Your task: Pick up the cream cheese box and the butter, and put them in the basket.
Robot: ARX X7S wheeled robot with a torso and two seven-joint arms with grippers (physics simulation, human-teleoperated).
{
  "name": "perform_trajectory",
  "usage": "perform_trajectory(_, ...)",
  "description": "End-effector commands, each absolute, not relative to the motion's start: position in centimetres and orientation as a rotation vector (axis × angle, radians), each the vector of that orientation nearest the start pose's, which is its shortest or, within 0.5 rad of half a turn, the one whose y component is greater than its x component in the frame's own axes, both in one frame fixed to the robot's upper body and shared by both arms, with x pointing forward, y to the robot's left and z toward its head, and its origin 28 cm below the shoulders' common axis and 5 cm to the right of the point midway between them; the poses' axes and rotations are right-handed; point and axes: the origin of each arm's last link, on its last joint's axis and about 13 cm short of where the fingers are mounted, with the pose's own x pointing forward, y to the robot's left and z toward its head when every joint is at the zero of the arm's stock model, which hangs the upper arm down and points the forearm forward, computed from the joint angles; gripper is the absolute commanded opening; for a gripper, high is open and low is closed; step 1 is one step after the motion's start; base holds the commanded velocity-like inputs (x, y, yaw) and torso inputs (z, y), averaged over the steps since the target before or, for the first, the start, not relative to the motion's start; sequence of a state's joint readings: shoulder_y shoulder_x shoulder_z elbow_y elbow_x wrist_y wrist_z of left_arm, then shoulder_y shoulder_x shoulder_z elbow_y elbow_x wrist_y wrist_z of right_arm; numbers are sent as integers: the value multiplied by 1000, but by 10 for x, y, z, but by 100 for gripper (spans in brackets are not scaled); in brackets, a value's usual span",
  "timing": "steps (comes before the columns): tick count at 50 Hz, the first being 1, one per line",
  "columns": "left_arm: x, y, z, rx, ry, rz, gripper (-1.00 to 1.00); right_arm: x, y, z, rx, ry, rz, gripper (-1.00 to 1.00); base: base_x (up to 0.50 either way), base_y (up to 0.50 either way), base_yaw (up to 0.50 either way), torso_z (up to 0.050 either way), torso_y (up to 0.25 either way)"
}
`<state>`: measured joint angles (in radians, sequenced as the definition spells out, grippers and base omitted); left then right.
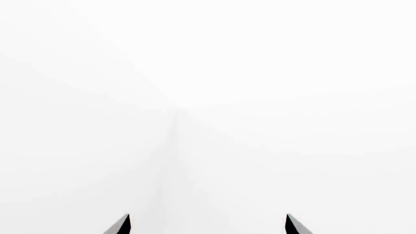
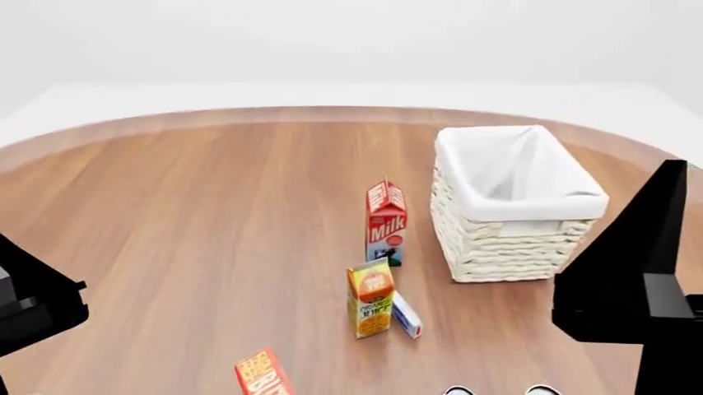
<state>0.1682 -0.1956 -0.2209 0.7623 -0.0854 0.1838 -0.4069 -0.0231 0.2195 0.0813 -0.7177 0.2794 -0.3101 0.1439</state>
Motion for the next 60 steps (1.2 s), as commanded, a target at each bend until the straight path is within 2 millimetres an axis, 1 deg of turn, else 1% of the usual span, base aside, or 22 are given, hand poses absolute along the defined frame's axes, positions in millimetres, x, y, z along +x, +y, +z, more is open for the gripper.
perform_trajectory(1,149,264,161,55,-822,470,100,168,-133,181,86,-1006,-40,100,500,145,0,0,0)
perform_trajectory(9,149,263,162,57,-821,467,100,169,-136,182,107,-995,-60,100,500,81,0,0,1)
perform_trajectory(21,148,263,161,58,-821,464,100,168,-134,182,104,-993,-54,100,500,-116,0,0,1)
perform_trajectory(26,148,263,161,58,-822,465,100,166,-132,185,68,-985,-26,100,502,-115,0,0,0)
perform_trajectory(32,148,263,161,59,-822,464,100,165,-126,188,14,-927,10,100,349,-39,0,0,0)
perform_trajectory(34,148,263,161,59,-822,464,100,163,-124,193,9,-916,37,100,135,4,0,0,0)
perform_trajectory(38,149,263,161,61,-820,462,100,163,-120,200,-21,-828,67,100,25,1,0,0,0)
perform_trajectory(40,149,263,161,59,-820,462,100,164,-118,203,-66,-795,71,100,0,0,0,0,0)
perform_trajectory(41,149,263,161,59,-820,462,100,164,-118,203,-66,-795,71,100,0,0,0,0,0)
perform_trajectory(43,148,263,162,57,-823,462,100,164,-116,209,-74,-728,107,100,0,0,0,0,0)
perform_trajectory(48,148,263,163,58,-822,459,100,164,-113,213,-51,-599,160,100,0,0,0,0,0)
perform_trajectory(50,147,263,164,59,-824,458,100,163,-113,215,-65,-583,168,100,0,0,0,0,0)
perform_trajectory(54,147,263,164,59,-825,458,100,161,-113,223,-8,-479,199,100,0,0,0,0,0)
perform_trajectory(57,147,262,164,60,-825,457,100,164,-118,226,53,-386,199,100,0,0,0,0,0)
perform_trajectory(60,147,262,165,61,-825,456,100,167,-123,231,80,-328,197,100,0,0,0,0,0)
